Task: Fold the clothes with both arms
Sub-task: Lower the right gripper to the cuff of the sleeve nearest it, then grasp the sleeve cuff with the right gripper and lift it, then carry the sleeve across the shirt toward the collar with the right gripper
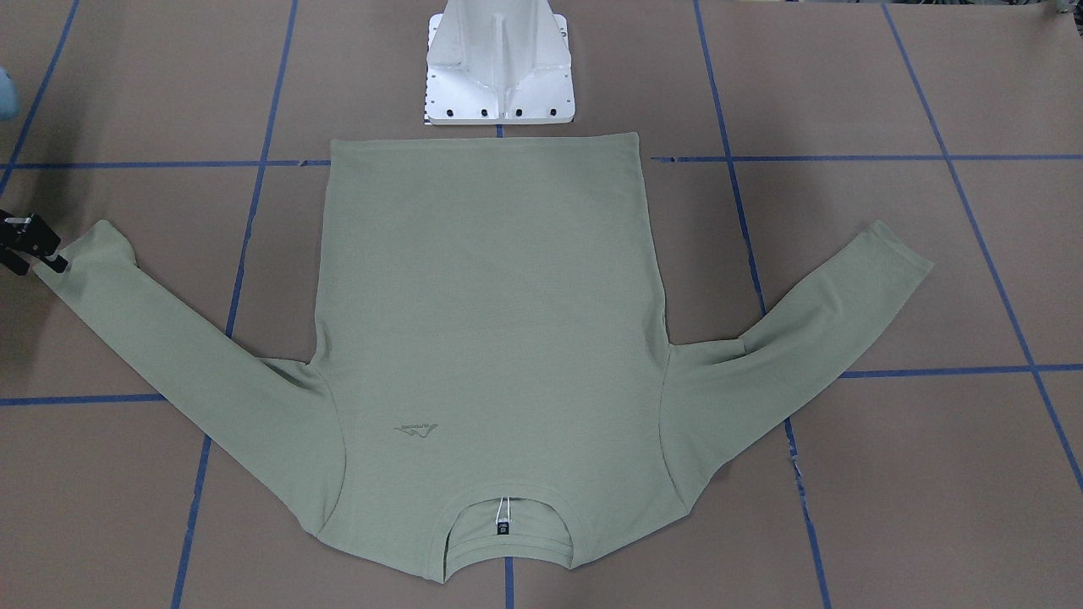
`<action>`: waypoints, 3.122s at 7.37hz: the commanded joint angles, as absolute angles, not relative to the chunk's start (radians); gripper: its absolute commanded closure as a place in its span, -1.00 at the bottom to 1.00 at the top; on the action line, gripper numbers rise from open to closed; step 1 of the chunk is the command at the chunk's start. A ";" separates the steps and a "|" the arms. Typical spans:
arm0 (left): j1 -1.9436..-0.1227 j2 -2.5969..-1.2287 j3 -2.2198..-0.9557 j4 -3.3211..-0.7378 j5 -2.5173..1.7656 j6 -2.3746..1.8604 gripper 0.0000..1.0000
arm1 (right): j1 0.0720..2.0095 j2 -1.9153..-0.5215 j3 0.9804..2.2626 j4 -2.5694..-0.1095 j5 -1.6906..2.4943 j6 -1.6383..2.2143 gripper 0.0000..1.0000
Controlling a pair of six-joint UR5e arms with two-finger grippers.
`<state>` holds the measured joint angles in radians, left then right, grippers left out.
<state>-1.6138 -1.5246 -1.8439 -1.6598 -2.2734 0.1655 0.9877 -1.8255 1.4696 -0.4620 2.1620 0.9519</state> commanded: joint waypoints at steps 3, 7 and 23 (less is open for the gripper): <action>-1.614 -1.520 -1.844 -1.660 -2.273 0.166 -1.00 | 0.986 -1.861 1.523 -0.463 2.168 0.951 1.00; -1.614 -1.520 -1.842 -1.660 -2.273 0.164 -1.00 | 0.979 -1.850 1.653 -0.618 2.172 0.951 1.00; -1.612 -1.531 -1.809 -1.660 -2.273 0.163 -1.00 | 0.637 -0.213 1.136 -1.847 1.577 1.236 1.00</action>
